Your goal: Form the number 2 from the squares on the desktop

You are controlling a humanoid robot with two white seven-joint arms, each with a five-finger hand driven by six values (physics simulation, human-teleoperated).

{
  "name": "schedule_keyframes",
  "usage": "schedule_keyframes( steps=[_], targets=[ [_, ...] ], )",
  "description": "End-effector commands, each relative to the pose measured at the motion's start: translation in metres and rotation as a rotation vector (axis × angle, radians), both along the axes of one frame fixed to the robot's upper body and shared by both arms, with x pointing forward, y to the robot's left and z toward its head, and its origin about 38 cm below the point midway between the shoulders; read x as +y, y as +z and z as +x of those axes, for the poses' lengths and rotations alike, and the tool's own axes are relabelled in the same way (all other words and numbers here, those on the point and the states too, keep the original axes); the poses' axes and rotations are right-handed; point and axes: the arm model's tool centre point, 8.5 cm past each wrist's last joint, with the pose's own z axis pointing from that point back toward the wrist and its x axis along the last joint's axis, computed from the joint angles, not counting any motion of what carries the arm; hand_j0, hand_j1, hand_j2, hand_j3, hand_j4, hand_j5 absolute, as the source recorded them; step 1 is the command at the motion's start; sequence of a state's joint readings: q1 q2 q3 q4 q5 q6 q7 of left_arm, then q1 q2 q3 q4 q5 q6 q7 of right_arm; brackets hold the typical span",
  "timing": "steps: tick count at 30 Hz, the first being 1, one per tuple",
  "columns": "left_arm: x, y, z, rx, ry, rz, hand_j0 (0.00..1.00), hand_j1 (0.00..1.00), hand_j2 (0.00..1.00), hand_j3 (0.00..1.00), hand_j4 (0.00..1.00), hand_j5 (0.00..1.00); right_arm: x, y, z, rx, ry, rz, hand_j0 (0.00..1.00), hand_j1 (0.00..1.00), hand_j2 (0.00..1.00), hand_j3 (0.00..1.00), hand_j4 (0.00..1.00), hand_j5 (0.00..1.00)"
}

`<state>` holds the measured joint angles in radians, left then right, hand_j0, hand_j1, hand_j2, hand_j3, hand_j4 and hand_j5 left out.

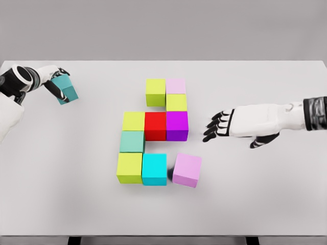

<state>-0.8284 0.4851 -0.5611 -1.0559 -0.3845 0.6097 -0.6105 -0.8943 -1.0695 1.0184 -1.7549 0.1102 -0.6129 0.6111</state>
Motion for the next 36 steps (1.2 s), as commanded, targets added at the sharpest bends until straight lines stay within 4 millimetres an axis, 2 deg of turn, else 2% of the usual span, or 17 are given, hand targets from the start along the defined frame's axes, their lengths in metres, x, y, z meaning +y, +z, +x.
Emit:
schedule_keyframes(
  steps=[1,3,7,11,12,14,16,18,20,23,32,36],
  targets=[
    [0.001,-0.005,0.0,0.013,0.01,-0.003,0.87,0.87,0.87,0.87,0.87,0.87,-0.026,-0.012,-0.01,0.059,-0.051,-0.052,1.0,1.0,1.0,1.0,1.0,1.0],
    [0.002,-0.004,0.0,0.013,0.01,-0.004,0.87,0.87,0.87,0.87,0.87,0.87,-0.024,-0.03,-0.017,0.112,-0.037,-0.071,1.0,1.0,1.0,1.0,1.0,1.0],
    [0.002,-0.004,0.0,0.012,0.013,-0.007,0.88,0.88,0.88,0.88,0.88,0.88,-0.022,-0.048,-0.026,0.169,-0.023,-0.091,1.0,1.0,1.0,1.0,1.0,1.0],
    [0.004,-0.003,0.0,0.011,0.016,-0.005,0.88,0.88,0.88,0.88,0.88,0.88,-0.02,-0.054,-0.028,0.185,-0.015,-0.097,1.0,1.0,1.0,1.0,1.0,1.0],
    [0.005,-0.004,0.0,0.012,0.018,-0.007,0.88,0.88,0.88,0.88,0.88,0.88,-0.012,-0.057,-0.028,0.19,0.005,-0.086,1.0,1.0,1.0,1.0,1.0,1.0],
    [0.008,-0.006,0.0,0.021,0.03,-0.007,0.86,0.86,0.86,0.86,0.86,0.86,-0.005,-0.058,-0.027,0.187,0.02,-0.079,1.0,1.0,1.0,1.0,1.0,1.0],
    [0.009,-0.005,0.0,0.019,0.031,-0.007,0.79,0.79,0.79,0.79,0.79,0.79,0.009,-0.058,-0.025,0.181,0.051,-0.062,1.0,1.0,1.0,1.0,1.0,1.0],
    [0.009,-0.005,0.0,0.019,0.031,-0.008,0.76,0.76,0.76,0.76,0.76,0.76,0.014,-0.059,-0.025,0.183,0.061,-0.053,1.0,1.0,1.0,1.0,1.0,1.0],
    [0.008,-0.004,0.001,0.017,0.029,-0.008,0.68,0.68,0.68,0.68,0.68,0.68,0.013,-0.059,-0.024,0.183,0.058,-0.055,1.0,1.0,1.0,1.0,1.0,1.0],
    [0.006,-0.001,0.002,0.008,0.024,-0.01,0.65,0.65,0.65,0.65,0.65,0.65,0.012,-0.06,-0.024,0.182,0.056,-0.057,1.0,1.0,1.0,1.0,1.0,1.0],
    [-0.002,0.015,0.006,-0.028,0.002,-0.015,0.62,0.62,0.62,0.62,0.62,0.62,0.003,-0.061,-0.014,0.176,0.016,-0.067,1.0,1.0,1.0,1.0,1.0,1.0],
    [-0.013,0.023,0.007,-0.052,-0.031,-0.012,0.6,0.6,0.6,0.6,0.6,0.6,0.001,-0.061,-0.011,0.174,0.008,-0.068,1.0,1.0,1.0,1.0,1.0,1.0]
  ],
)
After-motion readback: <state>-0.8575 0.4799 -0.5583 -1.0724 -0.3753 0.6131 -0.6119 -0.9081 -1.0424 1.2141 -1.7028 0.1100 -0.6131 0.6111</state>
